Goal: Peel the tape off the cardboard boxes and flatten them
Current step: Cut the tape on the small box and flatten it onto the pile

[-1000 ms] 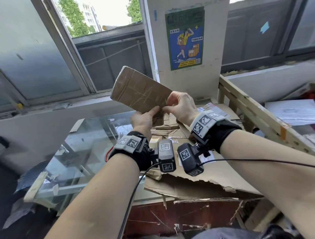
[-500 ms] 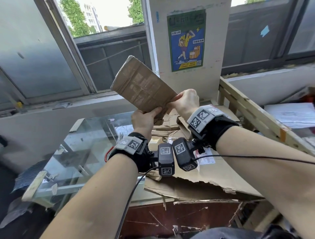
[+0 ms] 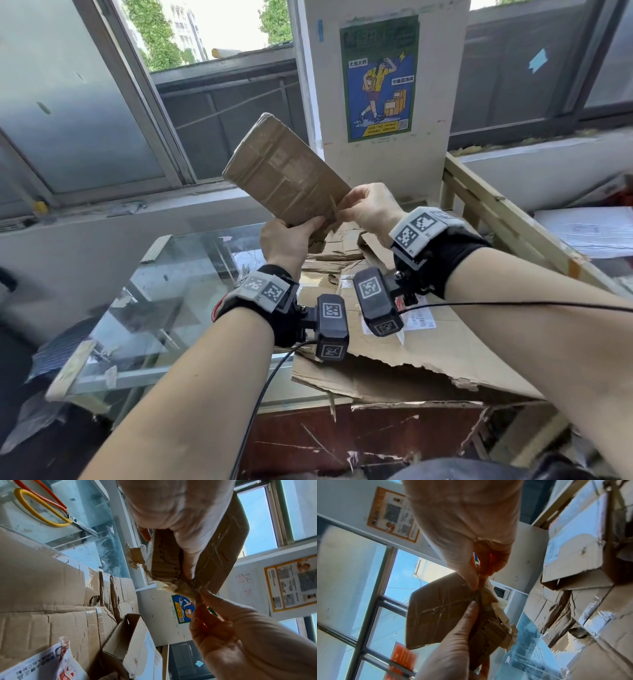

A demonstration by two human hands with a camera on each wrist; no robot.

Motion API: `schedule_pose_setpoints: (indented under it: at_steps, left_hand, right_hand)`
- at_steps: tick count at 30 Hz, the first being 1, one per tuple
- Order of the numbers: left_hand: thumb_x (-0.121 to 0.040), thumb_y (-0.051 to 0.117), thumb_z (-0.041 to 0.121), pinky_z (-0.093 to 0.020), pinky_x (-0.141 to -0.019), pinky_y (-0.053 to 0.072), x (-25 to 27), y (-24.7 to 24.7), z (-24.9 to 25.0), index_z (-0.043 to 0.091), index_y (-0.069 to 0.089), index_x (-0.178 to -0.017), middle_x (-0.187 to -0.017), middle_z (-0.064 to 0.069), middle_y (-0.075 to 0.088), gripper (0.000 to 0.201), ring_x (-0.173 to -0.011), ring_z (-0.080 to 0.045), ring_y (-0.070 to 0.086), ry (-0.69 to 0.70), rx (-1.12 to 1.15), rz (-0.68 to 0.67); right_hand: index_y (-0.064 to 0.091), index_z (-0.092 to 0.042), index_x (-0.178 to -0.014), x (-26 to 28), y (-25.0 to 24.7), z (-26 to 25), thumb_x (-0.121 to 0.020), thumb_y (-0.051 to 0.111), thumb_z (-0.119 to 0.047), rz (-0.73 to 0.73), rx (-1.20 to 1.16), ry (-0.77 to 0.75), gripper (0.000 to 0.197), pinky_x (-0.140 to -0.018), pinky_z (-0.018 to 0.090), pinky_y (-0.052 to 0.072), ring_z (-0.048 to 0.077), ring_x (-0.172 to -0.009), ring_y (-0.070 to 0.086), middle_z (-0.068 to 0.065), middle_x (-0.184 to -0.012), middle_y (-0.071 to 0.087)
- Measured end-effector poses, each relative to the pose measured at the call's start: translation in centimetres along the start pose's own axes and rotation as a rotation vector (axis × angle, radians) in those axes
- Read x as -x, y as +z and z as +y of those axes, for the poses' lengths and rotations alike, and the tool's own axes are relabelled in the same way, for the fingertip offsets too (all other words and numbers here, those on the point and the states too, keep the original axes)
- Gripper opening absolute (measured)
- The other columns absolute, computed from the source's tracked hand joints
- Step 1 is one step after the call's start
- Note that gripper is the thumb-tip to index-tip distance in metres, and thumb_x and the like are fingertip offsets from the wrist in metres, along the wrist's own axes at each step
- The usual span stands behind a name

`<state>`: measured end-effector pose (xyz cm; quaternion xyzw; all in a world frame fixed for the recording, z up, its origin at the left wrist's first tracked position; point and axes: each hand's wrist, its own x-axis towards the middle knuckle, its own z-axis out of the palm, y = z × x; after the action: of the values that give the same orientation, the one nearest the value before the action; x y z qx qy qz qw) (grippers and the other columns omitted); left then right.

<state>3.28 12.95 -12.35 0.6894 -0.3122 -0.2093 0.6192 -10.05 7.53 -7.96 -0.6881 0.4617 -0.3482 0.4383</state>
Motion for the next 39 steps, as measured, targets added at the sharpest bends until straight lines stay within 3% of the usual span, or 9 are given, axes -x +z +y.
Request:
schedule_pose_setpoints:
  at_steps: [3,9,13,17,23,27,33,36,39]
  left_hand:
    - [-0.057,0.089,0.035,-0.040,-0.075,0.060,-0.2,-0.1,0.0,0.013,0.074,-0.082,-0.081,-0.002,0.074,0.037,-0.076,-0.021,0.071,0.004,-0.049,0.011]
    - [-0.060,0.087,0.041,-0.039,-0.077,0.058,-0.2,0.2,-0.1,0.012,0.075,-0.087,-0.084,-0.002,0.074,0.041,-0.080,-0.021,0.070,0.068,-0.176,0.017]
    - [-0.064,0.085,0.044,-0.038,-0.075,0.057,0.0,0.3,0.1,0.009,0.074,-0.087,-0.085,-0.005,0.073,0.044,-0.081,-0.023,0.068,0.105,-0.267,0.031]
    - [-0.063,0.085,0.043,-0.040,-0.077,0.058,-0.1,0.3,0.4,0.009,0.074,-0.085,-0.084,-0.005,0.073,0.042,-0.081,-0.023,0.068,0.099,-0.259,0.038]
    - [-0.068,0.083,0.043,-0.037,-0.078,0.056,0.6,0.7,0.7,0.009,0.074,-0.087,-0.089,-0.006,0.073,0.040,-0.086,-0.022,0.066,0.150,-0.321,0.005]
    - [-0.069,0.083,0.044,-0.034,-0.071,0.054,0.8,0.9,0.7,0.006,0.073,-0.083,-0.086,-0.008,0.072,0.042,-0.084,-0.024,0.066,0.157,-0.354,-0.005]
    - [-0.066,0.082,0.051,-0.041,-0.075,0.056,0.7,0.9,0.5,0.005,0.072,-0.086,-0.086,-0.009,0.072,0.050,-0.084,-0.027,0.066,0.145,-0.386,0.007]
    - [-0.067,0.080,0.051,-0.039,-0.072,0.056,0.7,1.0,0.8,0.007,0.071,-0.085,-0.084,-0.007,0.071,0.049,-0.082,-0.026,0.065,0.146,-0.410,-0.018]
    - [-0.069,0.080,0.050,-0.036,-0.072,0.055,0.6,1.1,0.8,0.007,0.071,-0.089,-0.087,-0.006,0.070,0.048,-0.084,-0.024,0.065,0.144,-0.428,-0.043]
  right_hand:
    - [0.071,-0.014,-0.077,-0.3,0.0,-0.2,-0.069,0.079,-0.009,0.053,0.044,-0.044,0.013,-0.086,0.037,0.054,0.020,-0.088,0.067,0.006,-0.088,0.072]
    - [0.076,-0.006,-0.079,-0.7,-0.1,-0.5,-0.066,0.082,-0.011,0.092,0.111,0.005,0.015,-0.081,0.036,0.056,0.021,-0.080,0.068,0.008,-0.079,0.072]
    - [0.076,-0.007,-0.079,-0.7,-0.2,-0.3,-0.064,0.082,-0.007,0.029,0.127,0.058,0.016,-0.084,0.039,0.056,0.025,-0.085,0.068,0.010,-0.081,0.072]
    - [0.070,-0.012,-0.070,-0.2,-0.4,-0.4,-0.069,0.080,-0.009,0.120,0.168,-0.007,0.011,-0.083,0.036,0.054,0.022,-0.085,0.065,0.008,-0.088,0.071]
    - [0.073,-0.001,-0.089,-0.9,-0.8,-0.2,-0.062,0.086,-0.020,0.119,0.167,0.110,0.035,-0.073,0.031,0.055,0.022,-0.084,0.067,0.011,-0.086,0.072]
    - [0.073,0.003,-0.088,-1.1,-0.8,-0.1,-0.060,0.087,-0.010,0.074,0.119,0.141,0.034,-0.084,0.038,0.057,0.026,-0.086,0.069,0.014,-0.087,0.072]
    - [0.075,-0.004,-0.086,-1.0,-0.6,0.0,-0.069,0.082,-0.010,0.067,0.213,0.048,0.019,-0.083,0.038,0.056,0.026,-0.087,0.069,0.011,-0.086,0.072]
    - [0.075,-0.010,-0.084,-0.8,-0.3,-0.3,-0.077,0.072,-0.012,0.155,0.472,-0.096,0.008,-0.074,0.032,0.054,0.026,-0.083,0.065,0.009,-0.085,0.071]
    - [0.074,-0.009,-0.087,-0.7,-0.3,-0.3,-0.078,0.071,-0.010,0.138,0.543,-0.135,0.010,-0.073,0.030,0.053,0.026,-0.085,0.064,0.009,-0.089,0.070]
